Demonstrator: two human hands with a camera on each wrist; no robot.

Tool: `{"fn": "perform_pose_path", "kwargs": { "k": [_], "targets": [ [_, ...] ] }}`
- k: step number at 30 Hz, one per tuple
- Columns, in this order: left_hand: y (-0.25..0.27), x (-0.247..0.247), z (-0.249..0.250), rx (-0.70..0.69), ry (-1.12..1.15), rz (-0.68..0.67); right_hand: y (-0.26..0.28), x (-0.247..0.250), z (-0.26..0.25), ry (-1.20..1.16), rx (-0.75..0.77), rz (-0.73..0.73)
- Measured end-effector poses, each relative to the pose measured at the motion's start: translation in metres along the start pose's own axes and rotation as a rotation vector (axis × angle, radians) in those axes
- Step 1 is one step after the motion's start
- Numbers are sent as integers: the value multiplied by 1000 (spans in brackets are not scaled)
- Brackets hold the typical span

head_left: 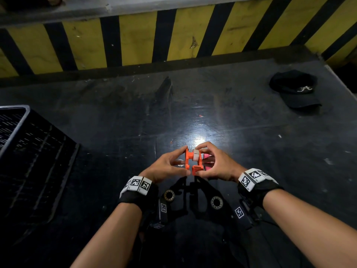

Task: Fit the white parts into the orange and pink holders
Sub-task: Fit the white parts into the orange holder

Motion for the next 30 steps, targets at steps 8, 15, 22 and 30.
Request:
{"fn": "perform_pose_path", "kwargs": {
  "k": [8,15,22,30],
  "targets": [
    [-2,-3,10,-10,-126,8,-4,-1,-6,60,1,-26],
    [0,-5,18,-52,-122,41,-1,2,-4,6,7,7],
    [-2,5,35,-133,-77,211,2,4,3,-57,-5,41],
    [-5,5,44,-136,-258,335,3,-5,10,-105,-30,36]
  ]
}}
Point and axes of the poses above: each hand's wrist, its own y-axis away from the middle knuckle, its own x-axis out of the back of the hand, z = x × y, the point moved 9 cm from there along -y, towards the middle knuckle, and after that the axes turned 2 degrees about z, right-handed, at the moved point
